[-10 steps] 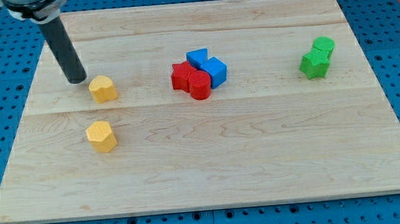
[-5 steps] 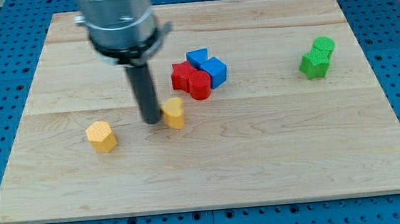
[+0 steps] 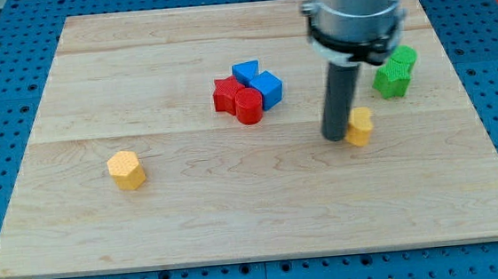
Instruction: Push the yellow heart towards the green blocks
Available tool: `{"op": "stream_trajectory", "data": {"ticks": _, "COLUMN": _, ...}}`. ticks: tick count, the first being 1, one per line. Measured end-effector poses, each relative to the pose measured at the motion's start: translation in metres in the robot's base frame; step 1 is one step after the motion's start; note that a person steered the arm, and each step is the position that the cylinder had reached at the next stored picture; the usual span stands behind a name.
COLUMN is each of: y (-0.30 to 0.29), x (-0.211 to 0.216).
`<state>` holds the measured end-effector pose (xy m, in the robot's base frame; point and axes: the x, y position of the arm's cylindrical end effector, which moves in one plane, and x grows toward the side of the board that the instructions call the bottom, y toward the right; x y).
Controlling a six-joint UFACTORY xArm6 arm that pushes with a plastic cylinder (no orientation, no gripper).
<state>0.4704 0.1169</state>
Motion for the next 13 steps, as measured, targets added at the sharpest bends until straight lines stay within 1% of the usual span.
{"op": "stream_trajectory", "data": {"ticks": 2, "y": -0.004, "x": 0.0}}
{"op": "stream_trajectory", "data": {"ticks": 3, "y": 0.053, "x": 0.0}}
{"op": "stream_trajectory", "data": {"ticks": 4, "y": 0.067, "x": 0.003}}
{"op": "stream_trajectory", "data": {"ticks": 5, "y": 0.066, "x": 0.027}}
{"op": "stream_trajectory", "data": {"ticks": 6, "y": 0.076, "x": 0.023}}
{"op": "stream_trajectory", "data": {"ticks": 7, "y": 0.076, "x": -0.008}}
{"op": "stream_trajectory", "data": {"ticks": 8, "y": 0.076, "x": -0.007}}
{"op": "stream_trajectory", "data": {"ticks": 9, "y": 0.076, "x": 0.018}}
{"op": "stream_trajectory", "data": {"ticks": 10, "y": 0.076, "x": 0.001}}
{"op": "stream_trajectory", "data": {"ticks": 11, "y": 0.076, "x": -0.028}}
{"op": "stream_trajectory", "data": {"ticks": 12, "y": 0.073, "x": -0.017}}
{"op": "stream_trajectory", "data": {"ticks": 13, "y": 0.077, "x": 0.013}}
